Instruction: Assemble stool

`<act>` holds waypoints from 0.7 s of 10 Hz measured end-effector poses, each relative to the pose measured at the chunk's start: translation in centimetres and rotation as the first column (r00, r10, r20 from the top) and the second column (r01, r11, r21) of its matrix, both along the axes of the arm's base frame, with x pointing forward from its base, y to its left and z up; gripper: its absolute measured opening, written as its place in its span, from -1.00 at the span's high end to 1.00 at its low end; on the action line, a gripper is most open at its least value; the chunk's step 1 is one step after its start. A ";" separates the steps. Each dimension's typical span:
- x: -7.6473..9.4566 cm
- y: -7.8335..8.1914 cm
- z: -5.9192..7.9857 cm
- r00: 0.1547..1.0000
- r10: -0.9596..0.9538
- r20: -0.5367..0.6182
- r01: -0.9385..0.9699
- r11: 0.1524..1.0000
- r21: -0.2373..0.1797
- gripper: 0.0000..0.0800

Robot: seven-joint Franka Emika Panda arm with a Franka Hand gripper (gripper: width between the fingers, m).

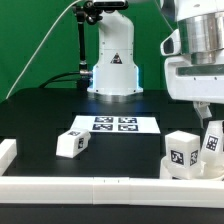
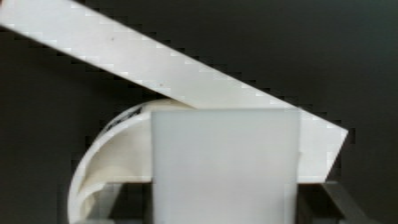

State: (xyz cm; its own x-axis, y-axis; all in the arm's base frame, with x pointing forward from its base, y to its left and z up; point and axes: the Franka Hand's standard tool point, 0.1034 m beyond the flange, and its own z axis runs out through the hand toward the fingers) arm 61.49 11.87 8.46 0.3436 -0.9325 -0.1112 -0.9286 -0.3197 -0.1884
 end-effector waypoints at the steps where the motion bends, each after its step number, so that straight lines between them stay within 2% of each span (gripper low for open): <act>1: 0.0 0.1 0.0 0.999 -0.032 -0.005 0.032 0.999 0.010 0.15; 2: 0.0 0.1 0.0 1.000 -0.013 -0.002 0.013 1.000 0.007 0.15; 3: -0.1 0.1 0.1 0.999 0.051 0.002 -0.051 0.999 -0.003 -0.32; 4: 0.0 0.2 0.8 0.989 0.147 0.006 -0.147 0.989 -0.010 -0.32; 5: 0.1 0.3 1.6 0.980 0.199 0.020 -0.198 0.980 -0.016 -0.58; 6: 0.3 0.2 2.1 0.955 0.294 0.044 -0.292 0.956 -0.034 -0.61; 7: 0.3 0.1 2.0 0.932 0.359 0.052 -0.357 0.933 -0.049 -0.61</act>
Offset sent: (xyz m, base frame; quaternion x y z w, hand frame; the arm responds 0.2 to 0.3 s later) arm -0.0008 -0.0042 0.0247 -0.0362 -0.0110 -0.2201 0.9747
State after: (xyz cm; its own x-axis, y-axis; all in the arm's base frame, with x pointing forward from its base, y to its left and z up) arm 61.76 11.99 10.43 0.6604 -0.7494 -0.0471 -0.7386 -0.6370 -0.2205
